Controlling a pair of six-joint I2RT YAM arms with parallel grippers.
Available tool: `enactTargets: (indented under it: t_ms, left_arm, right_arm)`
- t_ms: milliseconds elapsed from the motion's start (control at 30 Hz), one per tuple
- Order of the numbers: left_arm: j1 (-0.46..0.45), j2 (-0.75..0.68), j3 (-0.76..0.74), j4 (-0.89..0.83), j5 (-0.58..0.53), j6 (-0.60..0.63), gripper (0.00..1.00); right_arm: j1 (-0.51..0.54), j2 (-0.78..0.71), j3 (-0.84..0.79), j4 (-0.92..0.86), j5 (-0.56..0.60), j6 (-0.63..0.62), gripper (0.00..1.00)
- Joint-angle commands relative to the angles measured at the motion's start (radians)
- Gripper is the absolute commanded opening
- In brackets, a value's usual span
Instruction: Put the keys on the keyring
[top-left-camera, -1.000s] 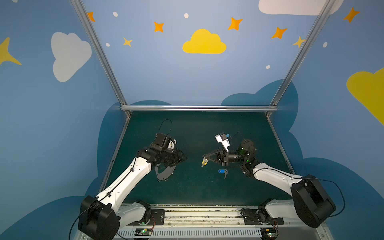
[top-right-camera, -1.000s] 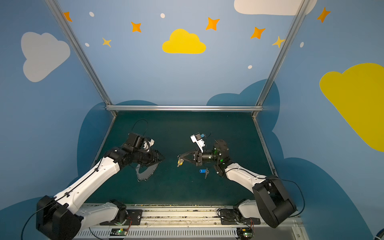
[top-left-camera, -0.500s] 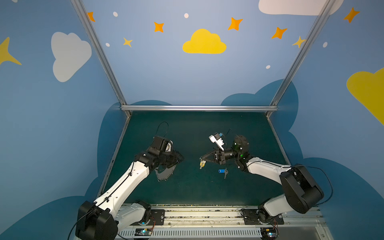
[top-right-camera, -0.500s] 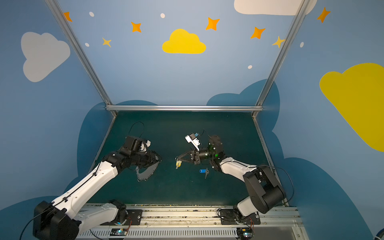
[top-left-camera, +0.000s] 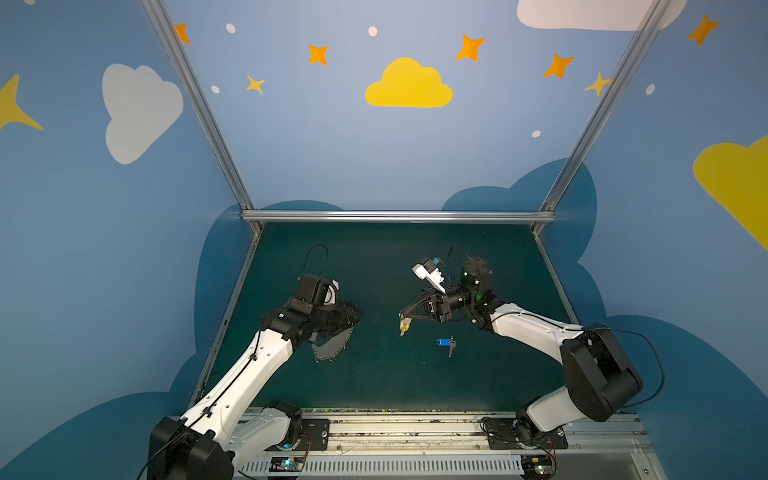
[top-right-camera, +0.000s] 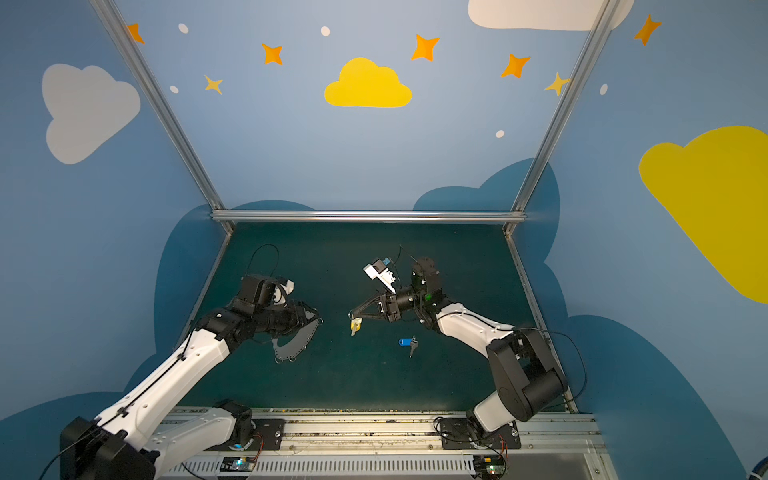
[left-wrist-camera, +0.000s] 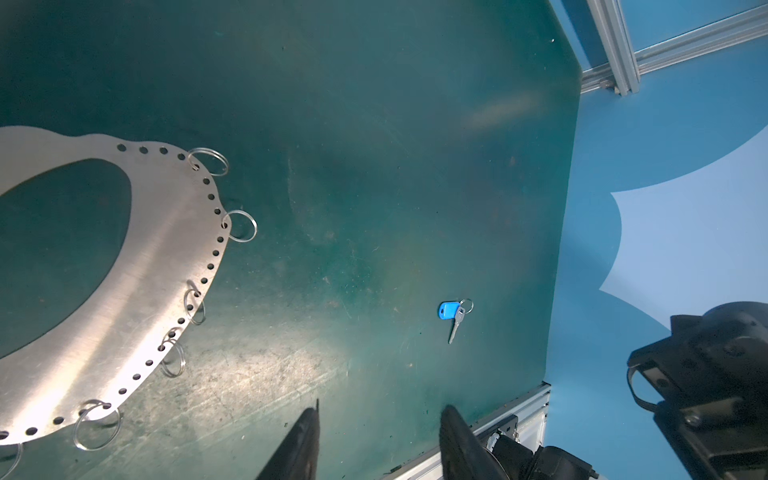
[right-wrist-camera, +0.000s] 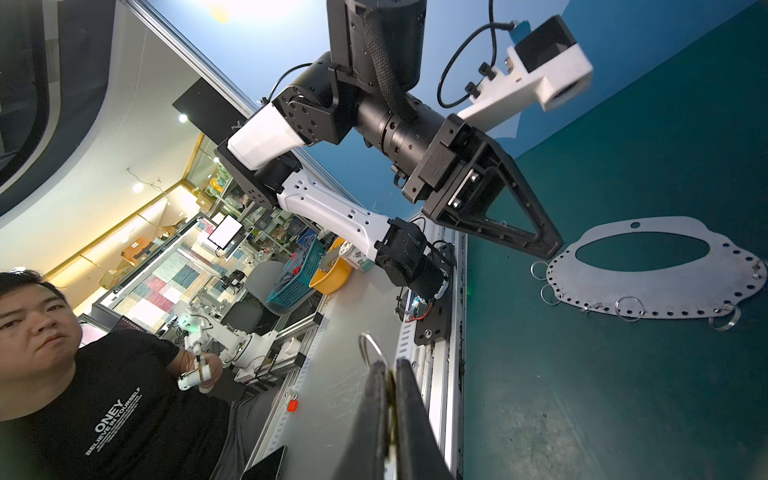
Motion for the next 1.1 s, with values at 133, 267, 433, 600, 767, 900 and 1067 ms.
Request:
enactTargets:
  t_ms: [133, 267, 433, 600, 767, 900, 1067]
  left_arm:
    - [0.005, -0.003, -0.023, 0.001, -0.011, -0.029, 0.49]
    - [0.005, 0.002, -0.061, -0.023, -0.041, -0.072, 0.53]
    - [0.0, 0.014, -0.109, -0.075, -0.125, -0.119, 0.53]
    - [-0.01, 0.065, -0.125, -0.07, -0.167, -0.138, 0.52]
    - [-0.011, 0.126, -0.105, -0.045, -0.259, -0.129, 0.51]
    - [-0.008, 0.221, -0.061, -0.039, -0.29, -0.082, 0.48]
    - [-0.005, 0.338, -0.011, -0.051, -0.319, -0.04, 0.42]
  right_arm:
    - [-0.012, -0.044, 0.047, -0.29, 0.053, -0.212, 0.0]
    - [-0.015, -0.045, 0.024, -0.342, 0.136, -0.263, 0.0]
    - [-0.014, -0.041, -0.02, -0.322, 0.188, -0.264, 0.0]
    - [-0.008, -0.072, -0.076, -0.314, 0.276, -0.268, 0.0]
    - [0.016, -0.088, -0.113, -0.337, 0.355, -0.289, 0.0]
    - [0.054, -0.078, -0.131, -0.336, 0.388, -0.29, 0.0]
    - [0.085, -0.089, -0.159, -0.296, 0.401, -0.274, 0.0]
